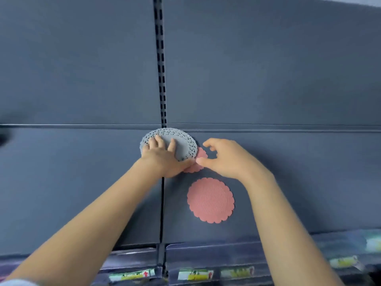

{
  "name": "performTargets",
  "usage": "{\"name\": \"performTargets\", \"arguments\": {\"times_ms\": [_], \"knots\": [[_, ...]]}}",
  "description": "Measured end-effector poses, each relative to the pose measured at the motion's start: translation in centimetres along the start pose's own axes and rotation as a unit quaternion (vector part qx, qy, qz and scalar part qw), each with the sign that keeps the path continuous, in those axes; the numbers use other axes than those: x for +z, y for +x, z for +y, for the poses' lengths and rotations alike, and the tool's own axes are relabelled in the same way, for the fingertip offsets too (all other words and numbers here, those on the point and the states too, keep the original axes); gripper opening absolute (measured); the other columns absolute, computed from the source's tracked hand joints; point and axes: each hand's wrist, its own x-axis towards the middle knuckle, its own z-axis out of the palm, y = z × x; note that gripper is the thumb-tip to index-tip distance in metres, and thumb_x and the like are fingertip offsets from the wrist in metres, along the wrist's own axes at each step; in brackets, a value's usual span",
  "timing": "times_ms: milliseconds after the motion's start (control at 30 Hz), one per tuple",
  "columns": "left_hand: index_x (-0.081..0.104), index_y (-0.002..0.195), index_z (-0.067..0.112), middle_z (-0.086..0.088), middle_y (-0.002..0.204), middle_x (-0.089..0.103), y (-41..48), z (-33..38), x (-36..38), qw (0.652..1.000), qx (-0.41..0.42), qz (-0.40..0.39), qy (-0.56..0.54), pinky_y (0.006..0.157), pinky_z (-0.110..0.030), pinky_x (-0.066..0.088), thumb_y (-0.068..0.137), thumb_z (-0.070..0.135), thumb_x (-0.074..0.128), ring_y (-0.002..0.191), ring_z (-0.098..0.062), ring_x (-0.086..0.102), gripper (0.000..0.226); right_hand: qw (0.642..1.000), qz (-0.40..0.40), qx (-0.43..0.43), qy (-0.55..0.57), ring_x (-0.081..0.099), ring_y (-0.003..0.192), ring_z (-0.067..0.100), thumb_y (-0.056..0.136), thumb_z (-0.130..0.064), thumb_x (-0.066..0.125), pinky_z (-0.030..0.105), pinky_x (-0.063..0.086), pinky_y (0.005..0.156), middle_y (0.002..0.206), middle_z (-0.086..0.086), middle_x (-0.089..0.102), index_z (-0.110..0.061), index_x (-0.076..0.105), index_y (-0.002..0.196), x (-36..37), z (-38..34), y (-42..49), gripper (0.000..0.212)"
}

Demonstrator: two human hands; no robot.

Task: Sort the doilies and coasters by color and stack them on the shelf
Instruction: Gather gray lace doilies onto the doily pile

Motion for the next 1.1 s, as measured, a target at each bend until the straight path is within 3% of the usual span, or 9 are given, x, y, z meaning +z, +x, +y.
{"name": "performTargets", "arguments": {"times_ms": [133, 233, 400, 500, 700, 800, 900, 1000, 1100], "knots": [[0.023, 0.146, 0.03, -0.007, 0.148, 0.026, 0.4, 0.0, -2.1, 0.999, -0.029, -0.012, -0.044, 0.108, -0.046, 0.027, 0.076, 0.074, 0.044, 0.141, -0.032, 0.016, 0.086, 0.992, -0.061, -0.094, -0.061, 0.045, 0.124, 0.029, 0.089, -0.048, 0.052, 0.043, 0.042, 0.097, 0.129, 0.007, 0.052, -0.018, 0.044, 0.131, 1.4, 0.0, 6.0, 0.052], [0.018, 0.148, 0.038, -0.001, 0.157, 0.014, 0.5, -0.2, -2.0, 0.994, -0.05, -0.021, -0.09, 0.114, -0.048, 0.018, 0.089, 0.062, 0.035, 0.145, -0.029, 0.007, 0.066, 0.988, -0.054, -0.095, -0.107, 0.025, 0.137, 0.031, 0.091, -0.06, 0.039, 0.048, 0.031, 0.105, 0.149, 0.012, 0.03, -0.007, 0.023, 0.146, 2.6, 0.1, 8.2, 0.078], [0.02, 0.147, 0.044, 0.006, 0.16, 0.004, 0.0, -0.1, -1.3, 0.982, -0.094, 0.007, -0.161, 0.116, -0.047, 0.006, 0.099, 0.044, 0.034, 0.147, -0.019, 0.0, 0.05, 0.982, -0.012, -0.145, -0.124, 0.024, 0.135, 0.025, 0.088, -0.069, 0.031, 0.058, 0.016, 0.112, 0.142, 0.005, 0.03, -0.008, 0.029, 0.137, 4.5, 1.3, 8.6, 0.078], [0.015, 0.148, 0.044, 0.001, 0.161, -0.001, -0.6, 0.6, -1.3, 0.965, -0.158, 0.024, -0.207, 0.117, -0.044, -0.002, 0.095, 0.053, 0.042, 0.147, -0.018, -0.005, 0.06, 0.983, -0.012, -0.155, -0.099, 0.025, 0.136, 0.024, 0.085, -0.072, 0.033, 0.062, 0.013, 0.111, 0.141, 0.005, 0.03, -0.008, 0.03, 0.136, 4.4, 1.5, 9.2, 0.082], [-0.013, 0.151, 0.019, -0.013, 0.158, -0.019, 0.1, 0.8, -1.4, 0.934, -0.26, -0.035, -0.243, 0.117, -0.042, -0.008, 0.088, 0.062, 0.047, 0.145, -0.025, -0.019, 0.096, 0.987, 0.042, -0.158, 0.0, 0.035, 0.132, 0.027, 0.078, -0.066, 0.056, 0.055, 0.012, 0.113, 0.141, 0.008, 0.038, -0.006, 0.038, 0.133, 5.1, 1.7, 9.8, 0.084], [-0.001, 0.152, 0.022, -0.008, 0.159, 0.004, 0.6, 1.3, -1.6, 0.922, -0.249, 0.038, -0.294, 0.118, -0.042, 0.006, 0.086, 0.044, 0.062, 0.147, -0.026, 0.001, 0.094, 0.979, 0.068, -0.166, 0.099, 0.045, 0.122, 0.036, 0.068, -0.047, 0.078, 0.05, 0.022, 0.112, 0.135, 0.016, 0.047, 0.001, 0.049, 0.125, 5.6, 1.9, 10.1, 0.08], [0.03, 0.144, 0.02, -0.006, 0.143, 0.035, 0.6, 1.6, -1.0, 0.884, -0.276, 0.187, -0.327, 0.106, -0.036, 0.034, 0.075, 0.032, 0.074, 0.134, -0.027, 0.031, 0.082, 0.976, 0.074, -0.177, 0.1, 0.042, 0.126, 0.033, 0.068, -0.048, 0.076, 0.045, 0.026, 0.111, 0.137, 0.013, 0.049, 0.0, 0.054, 0.124, 5.8, 2.0, 10.3, 0.077], [0.044, 0.122, 0.017, 0.001, 0.116, 0.042, 0.1, 2.3, -0.1, 0.84, -0.288, 0.314, -0.336, 0.09, -0.028, 0.037, 0.071, 0.022, 0.074, 0.114, -0.019, 0.039, 0.059, 0.977, 0.075, -0.178, 0.086, 0.03, 0.137, 0.024, 0.075, -0.052, 0.068, 0.035, 0.018, 0.114, 0.141, 0.005, 0.046, -0.008, 0.058, 0.122, 5.3, 2.3, 10.8, 0.065], [0.049, 0.108, 0.018, 0.006, 0.102, 0.046, -0.7, 1.9, 0.1, 0.801, -0.252, 0.376, -0.391, 0.072, -0.025, 0.035, 0.079, 0.011, 0.069, 0.095, -0.016, 0.046, 0.036, 0.976, 0.061, -0.164, 0.128, 0.039, 0.127, 0.022, 0.077, -0.045, 0.07, 0.031, 0.024, 0.107, 0.128, 0.003, 0.054, -0.011, 0.059, 0.116, 4.6, 2.4, 11.1, 0.053]]}}
